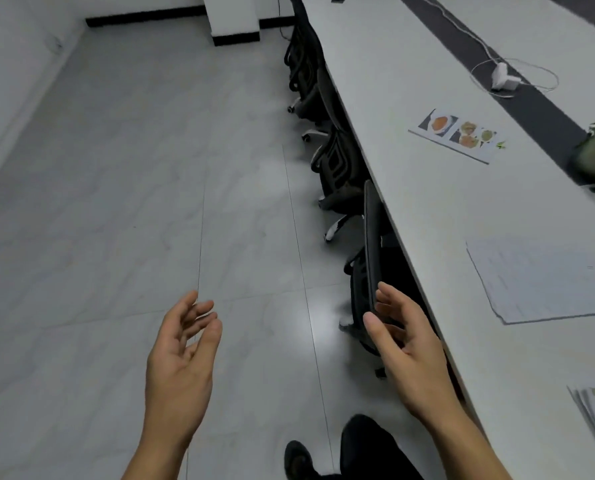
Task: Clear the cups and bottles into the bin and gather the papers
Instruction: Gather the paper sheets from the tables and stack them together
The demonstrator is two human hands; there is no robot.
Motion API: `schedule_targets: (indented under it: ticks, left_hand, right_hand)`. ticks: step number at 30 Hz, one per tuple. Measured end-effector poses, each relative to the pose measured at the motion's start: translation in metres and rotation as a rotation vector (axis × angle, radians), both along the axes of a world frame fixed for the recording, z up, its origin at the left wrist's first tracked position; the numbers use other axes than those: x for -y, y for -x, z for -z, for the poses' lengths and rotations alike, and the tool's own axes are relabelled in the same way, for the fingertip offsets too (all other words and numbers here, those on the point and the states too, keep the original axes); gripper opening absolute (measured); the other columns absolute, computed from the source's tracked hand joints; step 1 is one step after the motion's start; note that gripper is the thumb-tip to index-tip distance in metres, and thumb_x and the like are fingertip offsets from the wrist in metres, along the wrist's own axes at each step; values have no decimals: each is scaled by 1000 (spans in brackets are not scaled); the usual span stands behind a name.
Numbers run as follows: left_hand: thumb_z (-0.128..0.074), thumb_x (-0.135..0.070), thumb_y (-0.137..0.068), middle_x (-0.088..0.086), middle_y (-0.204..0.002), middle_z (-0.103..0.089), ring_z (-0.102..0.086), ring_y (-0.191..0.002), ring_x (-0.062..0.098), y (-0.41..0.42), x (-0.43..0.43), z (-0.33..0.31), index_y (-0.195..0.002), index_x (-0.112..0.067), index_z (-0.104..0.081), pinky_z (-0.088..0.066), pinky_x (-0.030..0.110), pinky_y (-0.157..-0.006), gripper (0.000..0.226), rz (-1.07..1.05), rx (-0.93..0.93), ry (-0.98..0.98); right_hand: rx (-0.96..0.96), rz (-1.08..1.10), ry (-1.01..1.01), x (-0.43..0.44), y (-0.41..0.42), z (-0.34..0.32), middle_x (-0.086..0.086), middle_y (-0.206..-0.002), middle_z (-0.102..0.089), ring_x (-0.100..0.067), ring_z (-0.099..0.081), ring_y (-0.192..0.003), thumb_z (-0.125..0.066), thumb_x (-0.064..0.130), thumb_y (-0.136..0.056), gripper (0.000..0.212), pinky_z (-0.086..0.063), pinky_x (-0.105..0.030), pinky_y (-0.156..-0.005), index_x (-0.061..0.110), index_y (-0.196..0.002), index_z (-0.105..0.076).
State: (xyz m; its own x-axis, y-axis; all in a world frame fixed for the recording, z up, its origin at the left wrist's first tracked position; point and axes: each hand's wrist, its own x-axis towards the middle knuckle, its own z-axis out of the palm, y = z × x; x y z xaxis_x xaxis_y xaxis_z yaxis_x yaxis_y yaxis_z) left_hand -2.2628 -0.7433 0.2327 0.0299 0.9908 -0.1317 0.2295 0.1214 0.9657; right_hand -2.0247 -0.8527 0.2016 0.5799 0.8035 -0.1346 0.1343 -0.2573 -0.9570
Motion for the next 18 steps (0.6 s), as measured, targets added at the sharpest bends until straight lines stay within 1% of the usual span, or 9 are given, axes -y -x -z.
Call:
schedule_targets:
  ticks: [3,7,10,12,14,16,18]
  left_hand:
    - [-60,-14,-95,-9,-120,-67,-63,-114,9,-7,-60,7,-131,-33,-53,-50,43,-100,42,28,8,-3]
    - [-61,-12,-93,-10,-117,-68,-64,-112,9,-34,-133,32,-123,-40,-55,-50,44,-100,41,63,-6,43]
    - [-61,-7,-92,-9,-115,-69,-65,-109,8,-63,-201,46,-121,-41,-56,-49,48,-101,45,82,-32,61]
    - [-61,-9,-92,-12,-114,-69,-66,-109,9,-86,-254,47,-122,-40,-56,-49,50,-101,43,111,-49,62]
    - [-61,-13,-90,-13,-113,-69,-66,-109,10,-114,-308,33,-122,-39,-57,-50,51,-99,41,134,-49,35]
    - [-62,-20,-85,-12,-114,-69,-65,-109,10,-147,-363,12,-121,-39,-57,-50,47,-97,41,178,-27,-7]
    - [-61,-17,-89,-12,-115,-69,-65,-111,10,-179,-412,0,-121,-41,-57,-50,42,-96,40,249,-18,-45]
  right_hand:
    - [-24,49,-8,-53,-2,8,22,-130,-57,7,-54,-120,-65,26,-93,45,-45,-16,-92,38,-135,-53]
    - [-90,124,-7,-129,-20,35,20,-126,-62,2,-57,-118,-66,26,-93,41,-46,-21,-93,37,-131,-57]
    - [-133,151,-17,-204,-42,53,19,-124,-63,3,-57,-117,-65,25,-94,39,-50,-26,-93,37,-130,-57]
    - [-159,141,-25,-259,-64,58,18,-124,-62,4,-57,-116,-65,24,-95,40,-50,-24,-92,36,-131,-56]
    - [-165,144,-38,-311,-88,51,16,-126,-62,4,-57,-117,-65,23,-95,40,-49,-20,-91,35,-132,-56]
    - [-139,182,-65,-359,-115,37,17,-127,-61,4,-57,-118,-65,24,-94,41,-48,-18,-92,35,-133,-55]
    - [-129,217,-84,-394,-143,25,18,-127,-60,4,-56,-118,-65,26,-94,42,-47,-13,-91,35,-134,-55]
